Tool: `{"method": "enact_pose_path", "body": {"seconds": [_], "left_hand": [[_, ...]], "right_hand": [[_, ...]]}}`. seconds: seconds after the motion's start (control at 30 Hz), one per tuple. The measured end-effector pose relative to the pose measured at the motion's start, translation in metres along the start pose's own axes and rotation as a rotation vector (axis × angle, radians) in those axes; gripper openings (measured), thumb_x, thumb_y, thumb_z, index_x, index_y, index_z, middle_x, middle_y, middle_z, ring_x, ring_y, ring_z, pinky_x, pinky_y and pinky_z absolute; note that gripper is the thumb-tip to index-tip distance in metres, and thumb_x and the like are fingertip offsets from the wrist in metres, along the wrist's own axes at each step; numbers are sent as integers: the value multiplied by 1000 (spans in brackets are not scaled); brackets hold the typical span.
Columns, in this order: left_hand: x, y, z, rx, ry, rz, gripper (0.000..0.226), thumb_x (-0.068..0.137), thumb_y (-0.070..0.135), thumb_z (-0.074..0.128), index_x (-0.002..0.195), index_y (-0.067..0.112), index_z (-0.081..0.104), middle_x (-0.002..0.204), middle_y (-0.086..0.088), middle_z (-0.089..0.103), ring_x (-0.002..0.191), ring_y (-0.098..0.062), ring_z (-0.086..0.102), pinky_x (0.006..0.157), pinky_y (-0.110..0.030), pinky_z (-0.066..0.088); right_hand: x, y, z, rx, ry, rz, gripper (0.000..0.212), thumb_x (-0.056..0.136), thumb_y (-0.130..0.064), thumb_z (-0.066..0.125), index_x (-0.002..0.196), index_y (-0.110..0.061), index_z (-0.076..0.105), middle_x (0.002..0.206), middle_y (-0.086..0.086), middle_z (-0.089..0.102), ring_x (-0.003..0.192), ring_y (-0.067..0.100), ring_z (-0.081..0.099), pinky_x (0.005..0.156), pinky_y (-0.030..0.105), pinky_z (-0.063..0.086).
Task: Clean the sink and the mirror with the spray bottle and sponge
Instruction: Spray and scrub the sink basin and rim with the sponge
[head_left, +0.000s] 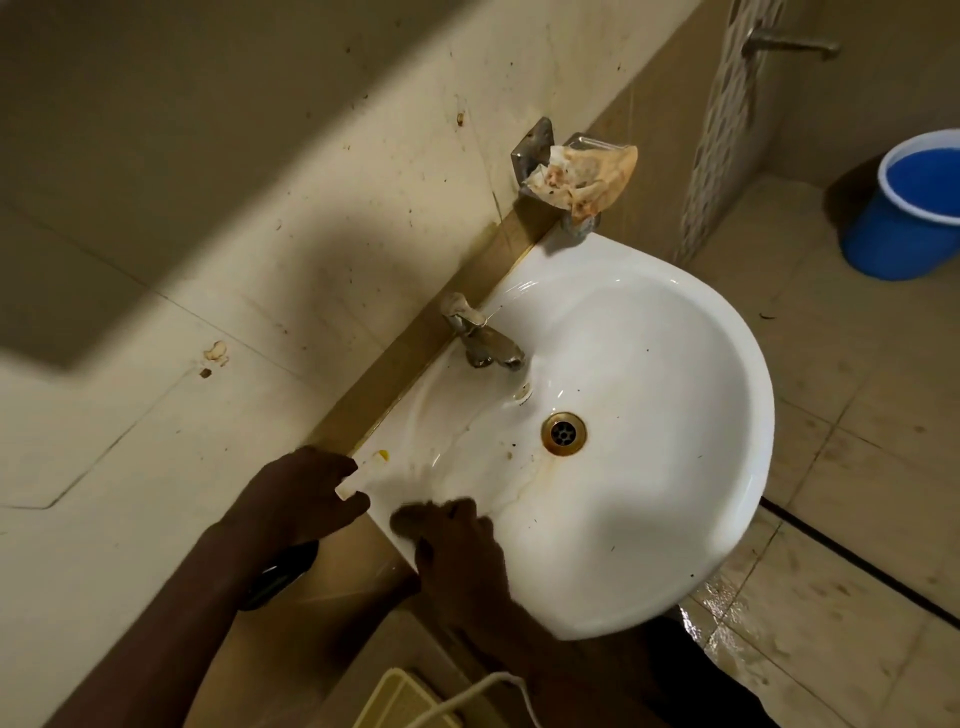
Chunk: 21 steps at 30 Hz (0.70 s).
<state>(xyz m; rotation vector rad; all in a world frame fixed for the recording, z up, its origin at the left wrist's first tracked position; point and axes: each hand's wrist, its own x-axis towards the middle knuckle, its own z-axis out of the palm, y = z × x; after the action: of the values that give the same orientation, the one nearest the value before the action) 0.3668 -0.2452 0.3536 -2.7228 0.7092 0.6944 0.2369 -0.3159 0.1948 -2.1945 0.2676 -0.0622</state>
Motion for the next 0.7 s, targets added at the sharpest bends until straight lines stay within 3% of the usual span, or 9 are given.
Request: {"method": "enact_pose_path", "body": {"seconds": [0.1,0.17,0.23,0.33,0.47,0.6,0.7], "left_hand": [[6,4,1,23,23,28,36,89,40,55,114,15,64,109,-3,66,96,-18,60,74,-25,42],[8,4,-1,2,50,41,35,87,38,58,116,18,64,107,-3,67,92,-18,61,71,-23,42],[9,4,-3,17,46,47,35,87,38,58,117,21,64,105,-3,67,92,-18,62,69,-21,40],[9,4,-6,27,61,58,31,88,37,58,110,17,65,88,0,61,76,-16,54,61,-20,36],[-1,1,-7,13,75,36,30,88,38,58,106,14,63,81,0,54,70,-14,46,65,-25,42],[-16,-8,-5,-27,85,51,18,85,39,61,86,21,57,67,9,45,65,-16,51,61,-25,38],[-26,-8,-2,-46,82,86,24,85,37,60,73,28,42,62,11,45,62,-16,51,62,-27,43]], "right_hand": [[-29,5,-2,-94,-109,-91,20,92,-37,55,110,-46,50,112,-2,50,95,23,53,80,32,53],[-25,-1,3,-132,-60,-111,19,92,-34,55,109,-43,51,112,1,50,95,24,53,79,35,53],[2,-13,3,-13,41,34,20,93,-36,55,111,-43,53,117,0,49,99,22,50,80,32,49],[66,-16,-2,79,187,327,19,95,-36,48,112,-42,53,118,-1,43,99,20,44,78,29,41],[119,3,-26,-106,411,509,26,95,-23,45,117,-22,58,110,9,52,91,30,54,69,35,42],[131,-1,-63,-342,469,471,7,79,-5,67,85,-4,68,78,17,63,67,34,61,57,38,49],[145,-2,-67,-439,370,387,11,86,-3,60,91,-9,68,89,18,66,79,38,62,66,40,49]]}}
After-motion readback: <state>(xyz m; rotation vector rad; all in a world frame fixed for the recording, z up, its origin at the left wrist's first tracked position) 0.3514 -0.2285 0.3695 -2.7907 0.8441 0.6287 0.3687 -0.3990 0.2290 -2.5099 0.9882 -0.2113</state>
